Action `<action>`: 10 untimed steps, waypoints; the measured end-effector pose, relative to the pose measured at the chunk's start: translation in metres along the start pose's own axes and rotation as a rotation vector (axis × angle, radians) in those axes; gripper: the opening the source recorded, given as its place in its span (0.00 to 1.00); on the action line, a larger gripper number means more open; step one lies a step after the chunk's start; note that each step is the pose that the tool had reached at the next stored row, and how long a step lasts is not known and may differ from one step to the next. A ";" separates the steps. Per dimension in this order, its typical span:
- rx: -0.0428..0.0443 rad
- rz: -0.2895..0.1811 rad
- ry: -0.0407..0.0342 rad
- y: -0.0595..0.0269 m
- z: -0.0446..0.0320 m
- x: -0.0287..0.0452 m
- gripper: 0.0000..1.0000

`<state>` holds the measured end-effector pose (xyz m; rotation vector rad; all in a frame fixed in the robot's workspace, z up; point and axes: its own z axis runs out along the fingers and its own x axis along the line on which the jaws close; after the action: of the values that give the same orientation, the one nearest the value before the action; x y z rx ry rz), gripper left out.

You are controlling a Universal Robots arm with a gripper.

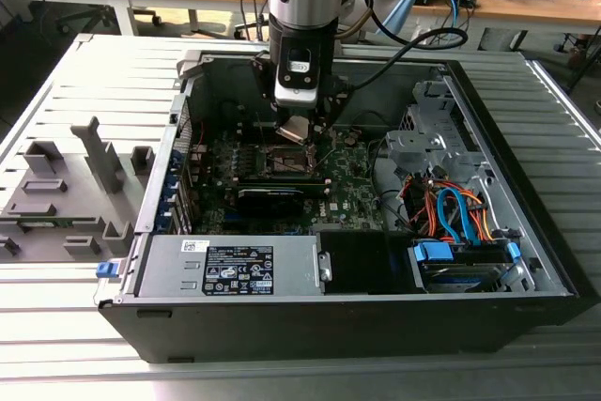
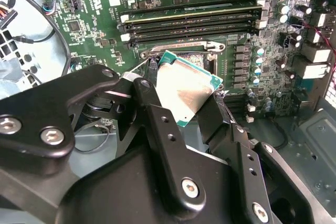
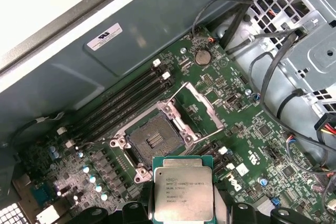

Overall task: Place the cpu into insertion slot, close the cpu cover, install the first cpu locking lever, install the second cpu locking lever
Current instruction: 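Place the cpu into insertion slot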

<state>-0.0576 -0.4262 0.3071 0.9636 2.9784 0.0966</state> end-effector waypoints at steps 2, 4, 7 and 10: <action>0.0002 0.004 -0.0004 0.0000 0.0000 0.0000 0.54; 0.0005 0.009 -0.0010 0.0000 0.0000 0.0000 0.54; 0.0013 0.015 -0.0019 0.0000 0.0000 0.0000 0.54; 0.0017 0.022 -0.0027 0.0000 0.0000 0.0000 0.54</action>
<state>-0.0576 -0.4262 0.3071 0.9961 2.9664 0.0928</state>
